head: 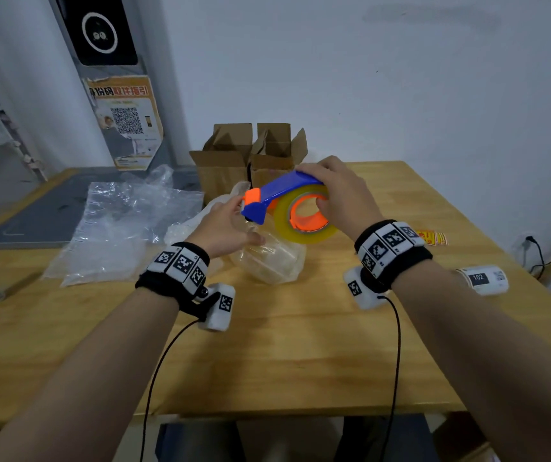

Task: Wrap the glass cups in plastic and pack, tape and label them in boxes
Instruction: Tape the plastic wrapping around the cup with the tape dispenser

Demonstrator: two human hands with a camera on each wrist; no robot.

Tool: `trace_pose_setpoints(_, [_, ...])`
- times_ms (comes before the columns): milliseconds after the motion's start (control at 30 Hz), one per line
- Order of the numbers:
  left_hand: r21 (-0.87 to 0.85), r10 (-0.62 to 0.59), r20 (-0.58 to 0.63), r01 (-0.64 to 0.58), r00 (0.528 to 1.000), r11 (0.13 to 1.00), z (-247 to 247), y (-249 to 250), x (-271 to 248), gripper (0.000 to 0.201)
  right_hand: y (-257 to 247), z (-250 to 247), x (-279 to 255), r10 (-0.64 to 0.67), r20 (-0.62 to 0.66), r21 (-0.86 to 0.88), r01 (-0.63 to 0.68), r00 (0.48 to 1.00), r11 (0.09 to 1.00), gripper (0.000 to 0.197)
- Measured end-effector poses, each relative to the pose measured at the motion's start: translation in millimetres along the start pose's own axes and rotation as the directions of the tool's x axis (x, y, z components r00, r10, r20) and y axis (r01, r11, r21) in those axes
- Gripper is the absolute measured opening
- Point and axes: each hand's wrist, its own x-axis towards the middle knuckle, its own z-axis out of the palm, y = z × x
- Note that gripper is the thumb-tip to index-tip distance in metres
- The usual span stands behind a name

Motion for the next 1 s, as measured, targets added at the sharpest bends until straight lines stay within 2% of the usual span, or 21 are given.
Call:
trace_pose_setpoints(100, [0.015, -0.025, 0.013, 0.025, 1.0, 1.0, -0.6, 0.5, 1.5, 0.086, 1.1, -7.3, -4.5, 0.039, -0.008, -0.072, -0.039, 0.999, 0.997, 0.068])
trace_pose_setpoints(267, [-0.065, -0.054, 0.0, 0.054, 0.999, 0.996, -5.1, -9.4, 0.5, 0.071, 30.2, -29.6, -12.7, 0.12, -0.033, -0.123, -0.123, 0.992, 0.985, 0.065])
trace_pose_setpoints(467, [-0.11, -0.106, 0.028, 0.109, 0.994, 0.988, -7.2, -12.7, -3.9, 0.075, 60.7, -35.5, -30.4, 0.17, -0.034, -0.097, -0.173, 0.985, 0.98, 0.069])
trace_pose_setpoints(667, [-0.042, -0.205, 0.034, 0.206, 0.978, 0.978, -10.4, -32.8, -5.3, 0.081, 75.5, -24.7, -44.0, 0.201, -0.006, -0.077, -0.201, 0.98, 0.977, 0.069])
trace_pose_setpoints(767, [0.197, -0.248, 0.022, 0.239, 0.968, 0.951, -12.3, -29.8, -5.2, 0.085, 66.9, -10.3, -42.6, 0.174, 0.035, -0.119, -0.169, 0.984, 0.978, 0.069])
trace_pose_setpoints(800, [0.304, -0.238, 0.009, 0.225, 0.971, 0.926, -13.0, -26.3, -7.1, 0.082, 63.2, -6.0, -41.9, 0.16, 0.049, -0.136, -0.152, 0.986, 0.979, 0.069])
trace_pose_setpoints(867, [0.467, -0.128, -0.004, 0.115, 0.992, 0.877, -13.2, -20.0, -11.8, 0.079, 57.7, 0.2, -39.9, 0.14, 0.059, -0.148, -0.13, 0.988, 0.98, 0.07])
trace_pose_setpoints(933, [0.576, 0.022, 0.058, -0.051, 0.998, 0.816, -8.8, -14.2, -18.1, 0.076, 54.2, 3.7, -38.8, 0.132, 0.053, -0.151, -0.123, 0.99, 0.981, 0.073])
trace_pose_setpoints(1000, [0.656, 0.065, 0.165, -0.158, 0.984, 0.738, -0.9, -7.8, -22.3, 0.064, 51.9, 6.0, -37.3, 0.129, 0.043, -0.163, -0.12, 0.991, 0.979, 0.074])
